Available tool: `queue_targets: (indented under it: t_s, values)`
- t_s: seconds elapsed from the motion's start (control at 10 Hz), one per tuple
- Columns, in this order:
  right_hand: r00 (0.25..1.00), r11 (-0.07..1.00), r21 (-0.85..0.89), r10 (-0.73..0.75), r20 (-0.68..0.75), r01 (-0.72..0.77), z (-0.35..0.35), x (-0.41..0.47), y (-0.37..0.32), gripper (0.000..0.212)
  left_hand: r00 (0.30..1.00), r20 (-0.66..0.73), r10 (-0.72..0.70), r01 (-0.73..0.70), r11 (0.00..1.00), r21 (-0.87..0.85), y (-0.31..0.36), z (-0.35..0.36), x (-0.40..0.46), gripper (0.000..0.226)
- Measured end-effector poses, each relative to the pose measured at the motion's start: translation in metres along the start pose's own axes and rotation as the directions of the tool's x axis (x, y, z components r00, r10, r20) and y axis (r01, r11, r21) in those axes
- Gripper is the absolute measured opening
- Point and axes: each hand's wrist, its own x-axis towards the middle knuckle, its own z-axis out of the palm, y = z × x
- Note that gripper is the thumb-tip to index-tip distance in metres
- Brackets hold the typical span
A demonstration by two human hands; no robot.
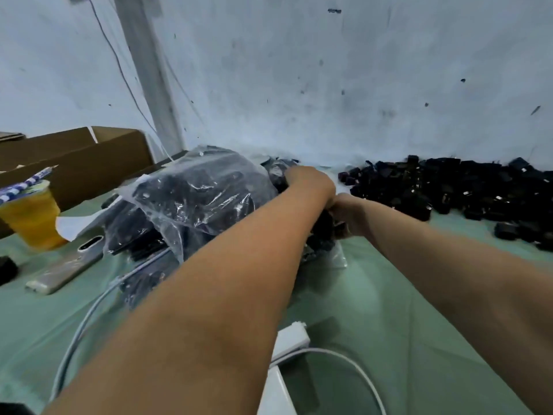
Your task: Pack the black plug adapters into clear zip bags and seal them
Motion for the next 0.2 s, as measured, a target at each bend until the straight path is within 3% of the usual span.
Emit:
queue_targets:
  t_s: [0.1,0.2]
  values:
    - [0.997,0.977,0.199,-0.079,-0.003,0.078,-0.013,-0.013,0.02,0.015,0.999,0.039,-0.037,0.034,0.996,0.088,0.002,0.0,0.0,0.053]
    - [0.969,0.934,0.28,-0.182,-0.168,0.223,-0.046,-0.057,0.047,0.019,0.997,0.042,-0.064,0.058,0.989,0.137,0.01,0.002,-0.009,0.044]
